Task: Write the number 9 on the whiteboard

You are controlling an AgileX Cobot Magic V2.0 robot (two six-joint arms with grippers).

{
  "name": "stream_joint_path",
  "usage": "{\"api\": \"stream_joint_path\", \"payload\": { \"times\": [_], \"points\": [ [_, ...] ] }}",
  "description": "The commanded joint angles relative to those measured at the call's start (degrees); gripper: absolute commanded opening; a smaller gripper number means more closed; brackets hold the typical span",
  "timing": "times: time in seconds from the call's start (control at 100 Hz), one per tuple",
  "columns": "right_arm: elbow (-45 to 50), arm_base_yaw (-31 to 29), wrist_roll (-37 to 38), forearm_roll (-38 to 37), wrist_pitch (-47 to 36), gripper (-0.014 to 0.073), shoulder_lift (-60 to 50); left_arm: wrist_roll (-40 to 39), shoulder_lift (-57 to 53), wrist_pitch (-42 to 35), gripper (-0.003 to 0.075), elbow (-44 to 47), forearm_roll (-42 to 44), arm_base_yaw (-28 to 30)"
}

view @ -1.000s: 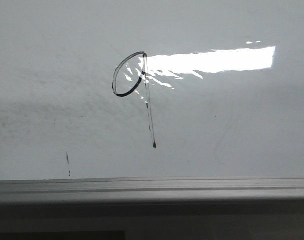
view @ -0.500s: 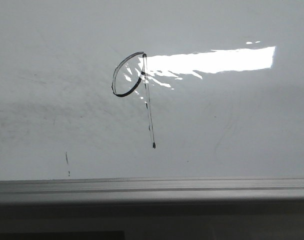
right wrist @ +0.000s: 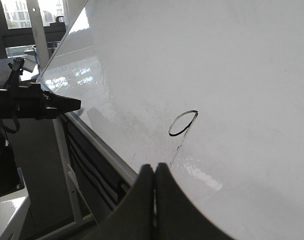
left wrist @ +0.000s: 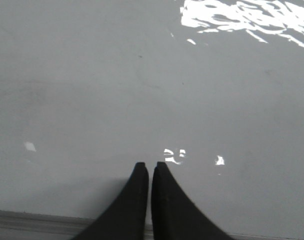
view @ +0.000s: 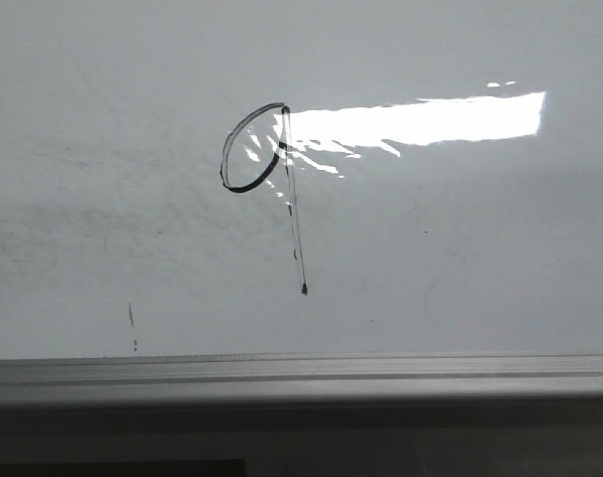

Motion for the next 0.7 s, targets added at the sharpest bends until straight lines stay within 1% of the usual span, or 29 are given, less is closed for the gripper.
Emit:
{"api": "stream_joint_path", "payload": {
  "times": [0.0,0.26,0.38,0.45,0.52,0.62,0.69],
  "points": [
    [-1.3,0.0,-0.3,0.1,-4.4,-0.0064,0.3,0.0,-1.6,-2.2,-0.0020,2.3,-1.0,0.0],
    [-1.0,-0.1,-0.3,0.1,-4.6,-0.0064,0.3,0.0,-1.6,-2.2,-0.0020,2.3,-1.0,0.0],
    [2.6,-2.3,-0.4,-1.4,-8.0,-0.0064,0.3,0.0,-1.6,-2.2,-0.0020,2.3,-1.0,0.0],
    [5.5,-5.7,-0.4,-1.8,-11.0,-0.0064,0.3,0.0,-1.6,-2.2,-0.0020,2.3,-1.0,0.0],
    [8.5,-10.6,-0.4,-1.8,-15.8,-0.0064,0.3,0.0,-1.6,-2.2,-0.0020,2.3,-1.0,0.0],
    [12.6,-19.7,-0.4,-2.4,-23.9,-0.0064,0.3,0.0,-1.6,-2.2,-0.0020,2.3,-1.0,0.0],
    [14.9,-26.6,-0.4,-3.0,-28.0,-0.0064,0.3,0.0,-1.6,-2.2,-0.0020,2.3,-1.0,0.0]
  ]
}}
